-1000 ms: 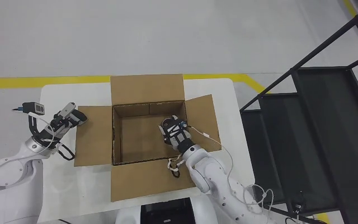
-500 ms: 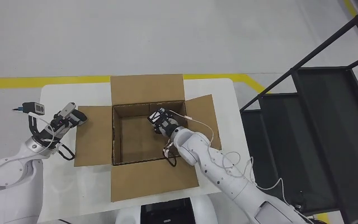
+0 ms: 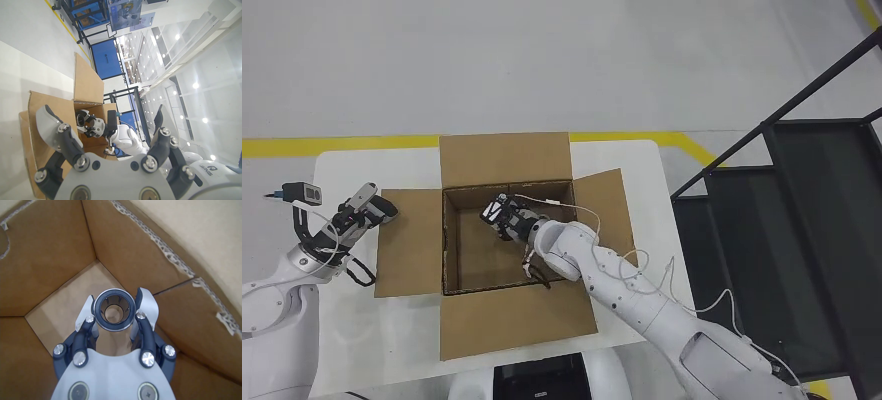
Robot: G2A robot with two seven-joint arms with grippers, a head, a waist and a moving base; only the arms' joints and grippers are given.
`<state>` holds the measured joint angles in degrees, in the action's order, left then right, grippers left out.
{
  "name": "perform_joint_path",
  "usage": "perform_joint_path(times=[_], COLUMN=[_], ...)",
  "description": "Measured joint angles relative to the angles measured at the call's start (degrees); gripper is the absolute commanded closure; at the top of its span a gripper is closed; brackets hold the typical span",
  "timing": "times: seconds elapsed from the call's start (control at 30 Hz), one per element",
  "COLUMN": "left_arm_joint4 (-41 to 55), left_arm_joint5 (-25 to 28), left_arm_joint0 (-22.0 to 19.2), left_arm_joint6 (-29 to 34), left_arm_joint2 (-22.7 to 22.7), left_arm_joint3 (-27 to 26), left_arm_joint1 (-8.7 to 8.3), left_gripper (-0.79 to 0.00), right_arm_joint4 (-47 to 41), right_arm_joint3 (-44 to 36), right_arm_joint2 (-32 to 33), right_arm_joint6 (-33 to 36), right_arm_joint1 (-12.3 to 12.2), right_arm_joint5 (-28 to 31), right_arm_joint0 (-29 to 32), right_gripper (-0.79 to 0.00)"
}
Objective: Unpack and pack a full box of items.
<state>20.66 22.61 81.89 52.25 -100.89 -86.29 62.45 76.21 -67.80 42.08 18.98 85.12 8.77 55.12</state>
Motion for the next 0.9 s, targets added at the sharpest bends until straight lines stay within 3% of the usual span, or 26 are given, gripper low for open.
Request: perform_joint_path(times=[0.27,0.33,0.43,0.47,0.9], left_arm_joint4=[0.00,0.00,0.00,0.00,0.00], left_arm_joint5=[0.00,0.00,0.00,0.00,0.00], left_arm_joint0=[0.00,0.00,0.00,0.00,0.00], left_arm_joint6=[0.00,0.00,0.00,0.00,0.00], left_arm_joint2=[0.00,0.00,0.00,0.00,0.00], left_arm_joint3=[0.00,0.00,0.00,0.00,0.00], left_arm_joint1=[0.00,0.00,0.00,0.00,0.00], left_gripper=[-0.785,-0.785,-0.785,-0.785,-0.785], right_arm_joint4=[-0.84,-0.99,-0.67,-0.47,0.01], right_arm_joint3=[5.06,6.12,7.07,7.27,1.85], right_arm_joint2=[-1.52,-1.71,-1.83,-1.83,1.40], right_arm_joint6=[1.81,2.53,3.37,3.70,6.52], right_arm_joint1=[1.54,1.85,2.10,2.18,1.28], right_arm_joint5=[1.66,2.09,2.37,2.41,4.13], right_arm_joint0=[-3.39,-4.11,-4.78,-4.96,-2.63], right_gripper=[-0.009,-0.222,-0.717,-0.785,-0.785])
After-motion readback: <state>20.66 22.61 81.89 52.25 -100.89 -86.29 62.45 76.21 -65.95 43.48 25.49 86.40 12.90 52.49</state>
